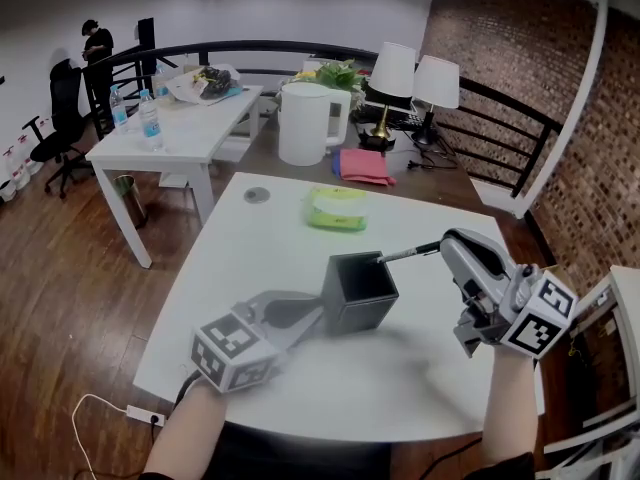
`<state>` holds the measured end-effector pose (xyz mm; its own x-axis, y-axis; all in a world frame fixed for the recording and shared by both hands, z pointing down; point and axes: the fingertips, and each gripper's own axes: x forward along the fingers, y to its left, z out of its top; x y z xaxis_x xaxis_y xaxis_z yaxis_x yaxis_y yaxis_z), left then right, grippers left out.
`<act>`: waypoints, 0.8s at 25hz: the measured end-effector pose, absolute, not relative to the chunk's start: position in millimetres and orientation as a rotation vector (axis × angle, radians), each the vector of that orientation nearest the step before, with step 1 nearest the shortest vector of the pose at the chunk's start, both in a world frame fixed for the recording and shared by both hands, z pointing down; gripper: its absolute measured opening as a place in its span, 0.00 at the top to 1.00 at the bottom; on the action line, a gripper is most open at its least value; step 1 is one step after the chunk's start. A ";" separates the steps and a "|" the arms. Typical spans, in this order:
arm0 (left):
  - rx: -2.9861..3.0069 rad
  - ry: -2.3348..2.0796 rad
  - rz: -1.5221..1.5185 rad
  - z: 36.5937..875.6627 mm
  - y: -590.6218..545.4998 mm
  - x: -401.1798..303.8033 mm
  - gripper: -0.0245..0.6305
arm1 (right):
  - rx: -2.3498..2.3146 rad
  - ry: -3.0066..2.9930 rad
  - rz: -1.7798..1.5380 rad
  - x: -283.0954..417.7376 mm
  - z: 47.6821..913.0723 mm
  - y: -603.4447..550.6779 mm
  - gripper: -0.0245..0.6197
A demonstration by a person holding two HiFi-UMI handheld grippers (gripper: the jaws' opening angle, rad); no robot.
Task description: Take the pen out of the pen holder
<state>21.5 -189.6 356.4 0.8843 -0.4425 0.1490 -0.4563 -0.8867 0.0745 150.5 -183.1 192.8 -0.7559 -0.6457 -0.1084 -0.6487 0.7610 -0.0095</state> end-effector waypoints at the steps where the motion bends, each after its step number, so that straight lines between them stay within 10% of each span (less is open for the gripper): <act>1: 2.945 -0.704 0.194 356.2 -189.7 21.5 0.96 | -1.084 2.824 0.077 158.0 186.6 -183.0 0.88; 20: 2.921 -0.708 0.194 359.7 -190.4 19.1 0.96 | -1.826 2.746 -0.012 216.8 323.0 -235.5 0.88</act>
<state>19.1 -190.4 359.7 0.8818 -0.4455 0.1550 -0.4622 -0.8816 0.0958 216.8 -235.5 323.0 -0.3786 -0.9159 0.1332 -0.9171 0.3907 0.0799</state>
